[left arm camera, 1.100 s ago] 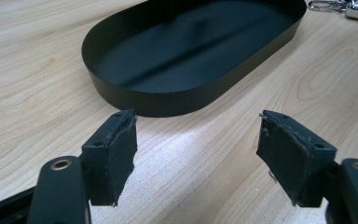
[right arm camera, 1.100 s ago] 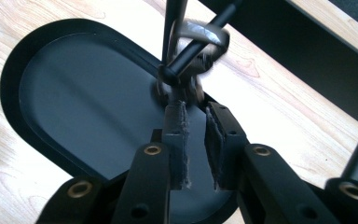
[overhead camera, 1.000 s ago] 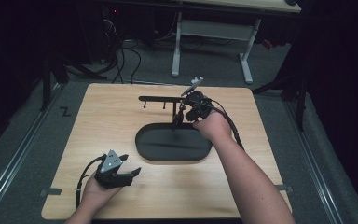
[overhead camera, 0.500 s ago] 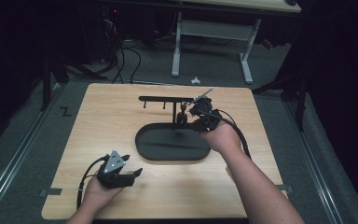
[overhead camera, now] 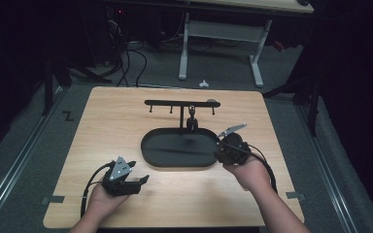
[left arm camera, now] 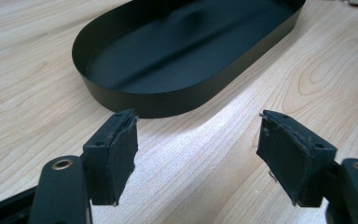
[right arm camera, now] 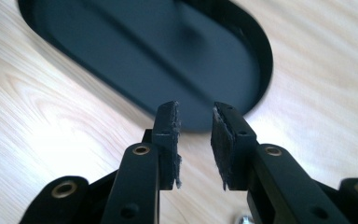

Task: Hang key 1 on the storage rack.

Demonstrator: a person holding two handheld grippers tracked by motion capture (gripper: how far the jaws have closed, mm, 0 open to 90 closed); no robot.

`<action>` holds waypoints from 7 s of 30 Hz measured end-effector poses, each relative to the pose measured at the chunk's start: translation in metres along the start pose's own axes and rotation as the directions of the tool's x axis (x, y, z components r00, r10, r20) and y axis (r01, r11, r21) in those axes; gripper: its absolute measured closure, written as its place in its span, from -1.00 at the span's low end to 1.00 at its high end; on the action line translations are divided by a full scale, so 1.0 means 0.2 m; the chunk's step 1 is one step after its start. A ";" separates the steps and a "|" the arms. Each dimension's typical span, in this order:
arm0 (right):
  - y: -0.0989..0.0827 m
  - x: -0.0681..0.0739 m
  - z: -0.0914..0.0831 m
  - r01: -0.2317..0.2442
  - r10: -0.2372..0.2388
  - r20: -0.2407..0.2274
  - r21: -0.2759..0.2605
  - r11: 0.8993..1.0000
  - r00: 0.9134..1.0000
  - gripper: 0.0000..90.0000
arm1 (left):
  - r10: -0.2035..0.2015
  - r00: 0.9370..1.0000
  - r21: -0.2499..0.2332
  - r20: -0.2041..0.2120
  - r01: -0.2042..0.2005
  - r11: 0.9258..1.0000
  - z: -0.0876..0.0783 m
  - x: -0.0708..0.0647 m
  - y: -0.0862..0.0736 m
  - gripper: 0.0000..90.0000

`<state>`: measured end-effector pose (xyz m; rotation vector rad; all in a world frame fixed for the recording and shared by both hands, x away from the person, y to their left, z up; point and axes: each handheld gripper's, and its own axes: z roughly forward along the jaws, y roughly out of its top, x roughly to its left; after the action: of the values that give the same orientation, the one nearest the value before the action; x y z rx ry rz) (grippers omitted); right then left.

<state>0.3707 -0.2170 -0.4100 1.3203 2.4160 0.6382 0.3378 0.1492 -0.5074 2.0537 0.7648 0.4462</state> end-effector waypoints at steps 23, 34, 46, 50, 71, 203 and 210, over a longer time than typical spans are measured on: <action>-0.67 -0.25 0.06 -0.224 0.236 0.064 -0.151 0.963 0.970 0.52 | 0.000 1.000 0.008 -0.015 0.000 1.000 0.02 -0.02 0.00 -0.38; -0.66 -0.32 0.10 -0.299 0.320 0.076 -0.204 0.932 0.945 0.71 | -0.009 1.000 0.032 -0.015 0.010 0.999 0.03 -0.01 -0.01 -0.38; -0.50 -0.31 0.26 -0.269 0.278 0.058 -0.122 0.955 0.959 0.48 | -0.001 1.000 0.047 -0.021 0.002 0.999 0.03 -0.01 -0.02 -0.38; -0.52 -0.31 0.26 -0.284 0.291 0.053 -0.106 0.953 0.955 0.44 | 0.003 1.000 0.056 -0.010 -0.003 0.998 0.04 -0.02 -0.02 -0.38; -0.59 -0.19 0.21 -0.234 0.239 0.053 -0.087 0.968 0.970 0.38 | 0.031 1.000 0.057 0.003 -0.031 0.998 0.05 -0.04 -0.01 -0.38; 0.00 -0.22 -0.18 -0.119 0.120 -0.010 0.047 0.992 0.993 0.92 | -0.001 1.000 -0.004 0.017 0.001 1.000 0.01 0.00 0.00 -0.38; 0.08 -0.21 -0.18 -0.096 0.096 -0.011 0.028 0.995 0.995 0.92 | 0.004 1.000 -0.009 0.021 -0.004 1.000 -0.02 0.00 -0.01 -0.38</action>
<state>0.3874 -0.2522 -0.3687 1.4557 2.3909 0.6414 0.3346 0.1528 -0.5075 2.0492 0.7449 0.4286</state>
